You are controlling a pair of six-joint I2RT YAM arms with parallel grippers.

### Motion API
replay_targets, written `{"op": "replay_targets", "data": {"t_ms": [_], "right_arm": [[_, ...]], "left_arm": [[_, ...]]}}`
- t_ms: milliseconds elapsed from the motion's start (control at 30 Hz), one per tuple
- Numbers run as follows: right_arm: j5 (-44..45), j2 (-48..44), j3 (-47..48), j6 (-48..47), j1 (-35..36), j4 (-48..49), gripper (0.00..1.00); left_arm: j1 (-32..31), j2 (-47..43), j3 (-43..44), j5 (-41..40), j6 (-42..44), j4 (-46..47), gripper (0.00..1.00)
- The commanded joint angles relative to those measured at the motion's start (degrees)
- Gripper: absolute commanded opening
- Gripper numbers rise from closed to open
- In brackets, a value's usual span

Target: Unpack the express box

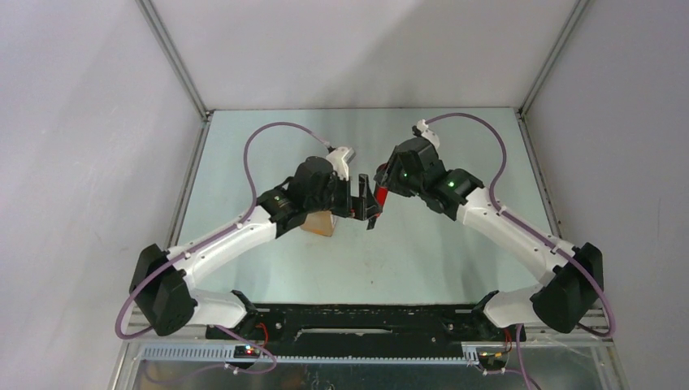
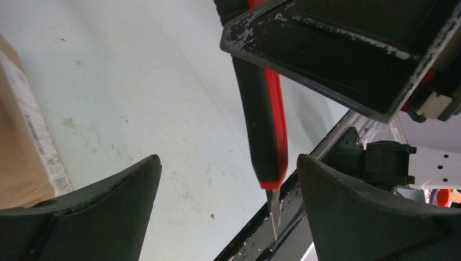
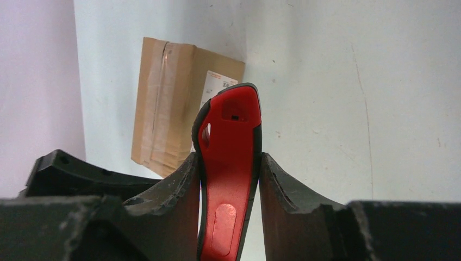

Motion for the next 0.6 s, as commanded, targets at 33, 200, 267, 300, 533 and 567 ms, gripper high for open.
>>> {"op": "replay_targets", "data": {"t_ms": [33, 200, 267, 300, 533, 567], "right_arm": [[2.8, -2.7, 0.7, 2.9, 1.2, 0.2, 0.00], [2.7, -3.7, 0.8, 2.3, 1.3, 0.4, 0.00], [2.7, -4.2, 0.8, 2.2, 1.3, 0.4, 0.00], [2.4, -4.3, 0.7, 1.8, 1.3, 0.4, 0.00], [1.9, -5.3, 0.7, -0.1, 1.6, 0.8, 0.00], [1.9, -5.5, 0.7, -0.2, 1.7, 0.7, 0.00]], "left_arm": [[-0.8, 0.6, -1.1, 1.4, 0.5, 5.4, 0.94], [-0.9, 0.5, -1.4, 3.3, 0.8, 7.1, 0.76], [-0.9, 0.7, -1.6, 5.4, 1.2, 7.9, 0.70], [-0.9, 0.8, -1.6, 6.6, 1.2, 8.3, 0.68], [-0.9, 1.8, -1.3, 14.2, 0.6, 10.8, 0.63], [-0.9, 1.9, -1.3, 14.5, 0.2, 11.1, 0.60]]}}
